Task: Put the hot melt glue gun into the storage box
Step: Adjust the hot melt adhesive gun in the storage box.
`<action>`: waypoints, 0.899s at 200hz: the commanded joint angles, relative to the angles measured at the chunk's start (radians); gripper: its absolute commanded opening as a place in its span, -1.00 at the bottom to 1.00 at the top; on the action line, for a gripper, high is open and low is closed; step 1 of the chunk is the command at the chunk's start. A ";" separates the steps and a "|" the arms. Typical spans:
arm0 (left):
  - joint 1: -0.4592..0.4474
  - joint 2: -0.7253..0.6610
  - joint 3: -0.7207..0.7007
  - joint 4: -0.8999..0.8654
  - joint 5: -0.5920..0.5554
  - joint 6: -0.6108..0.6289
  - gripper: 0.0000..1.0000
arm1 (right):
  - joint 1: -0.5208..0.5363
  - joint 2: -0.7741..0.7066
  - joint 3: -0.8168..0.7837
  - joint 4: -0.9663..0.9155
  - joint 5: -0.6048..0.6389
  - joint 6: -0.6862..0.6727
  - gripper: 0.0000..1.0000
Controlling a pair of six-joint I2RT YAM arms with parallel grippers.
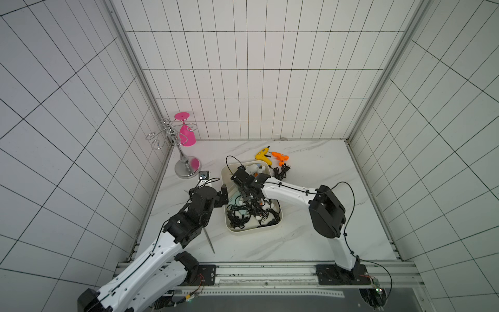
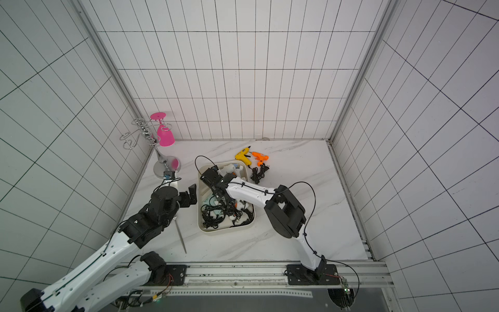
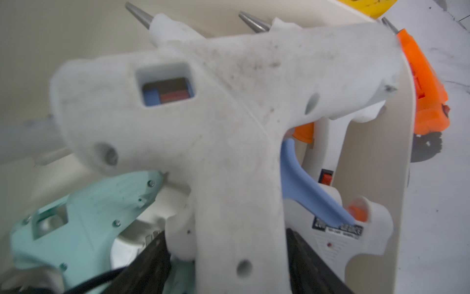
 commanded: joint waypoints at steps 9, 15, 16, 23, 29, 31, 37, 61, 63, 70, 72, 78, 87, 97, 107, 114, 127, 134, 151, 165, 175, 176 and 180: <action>0.024 -0.008 0.031 0.033 0.003 0.022 0.98 | -0.007 -0.158 0.015 -0.055 -0.076 -0.103 0.69; 0.029 -0.009 0.033 0.037 0.004 0.025 0.98 | -0.019 -0.173 0.023 -0.085 -0.102 -0.109 0.76; 0.029 -0.010 0.033 0.039 0.004 0.024 0.98 | -0.022 -0.175 0.024 -0.086 -0.111 -0.110 0.76; 0.035 -0.012 0.031 0.046 0.007 0.028 0.98 | -0.040 -0.184 0.034 -0.097 -0.166 -0.124 0.76; 0.041 -0.013 0.032 0.054 0.013 0.033 0.98 | -0.054 -0.186 0.045 -0.110 -0.184 -0.122 0.75; 0.042 -0.013 0.031 0.059 0.014 0.034 0.98 | -0.061 -0.187 0.047 -0.113 -0.186 -0.119 0.75; 0.048 -0.010 0.029 0.071 0.020 0.036 0.98 | -0.076 -0.187 0.051 -0.115 -0.206 -0.121 0.74; 0.076 0.039 0.018 0.150 0.083 0.053 0.98 | -0.148 -0.150 0.076 -0.109 -0.248 -0.112 0.54; 0.078 0.045 0.018 0.160 0.090 0.054 0.98 | -0.154 -0.142 0.078 -0.108 -0.250 -0.109 0.51; 0.085 0.081 0.018 0.191 0.108 0.055 0.98 | -0.176 -0.117 0.095 -0.102 -0.266 -0.101 0.39; 0.087 0.092 0.018 0.199 0.114 0.056 0.98 | -0.181 -0.111 0.100 -0.100 -0.275 -0.099 0.37; 0.092 0.128 0.021 0.224 0.124 0.055 0.98 | -0.196 -0.090 0.115 -0.088 -0.308 -0.098 0.28; 0.095 0.184 0.037 0.245 0.140 0.055 0.98 | -0.211 -0.066 0.133 -0.067 -0.345 -0.100 0.16; 0.097 0.245 0.057 0.270 0.158 0.058 0.98 | -0.216 -0.045 0.143 -0.009 -0.377 -0.109 0.09; 0.101 0.298 0.074 0.296 0.169 0.055 0.98 | -0.214 -0.028 0.150 0.035 -0.394 -0.126 0.06; 0.106 0.334 0.080 0.322 0.183 0.054 0.98 | -0.213 -0.019 0.146 0.067 -0.395 -0.130 0.05; 0.118 0.397 0.085 0.372 0.216 0.054 0.98 | -0.213 0.000 0.138 0.123 -0.409 -0.132 0.03; 0.123 0.431 0.085 0.394 0.233 0.053 0.98 | -0.212 0.008 0.135 0.132 -0.411 -0.128 0.01; 0.140 0.525 0.093 0.425 0.265 0.042 0.98 | -0.211 0.018 0.112 0.127 -0.408 -0.119 -0.04; 0.156 0.595 0.105 0.419 0.285 0.026 0.98 | -0.212 0.006 0.065 0.120 -0.401 -0.112 -0.05; 0.166 0.634 0.119 0.400 0.316 0.013 0.98 | -0.212 -0.011 0.026 0.120 -0.403 -0.110 -0.06; 0.167 0.638 0.120 0.398 0.320 0.011 0.98 | -0.212 -0.014 0.021 0.121 -0.403 -0.110 -0.05; 0.172 0.650 0.126 0.391 0.330 0.005 0.97 | -0.212 -0.024 0.004 0.124 -0.405 -0.111 -0.06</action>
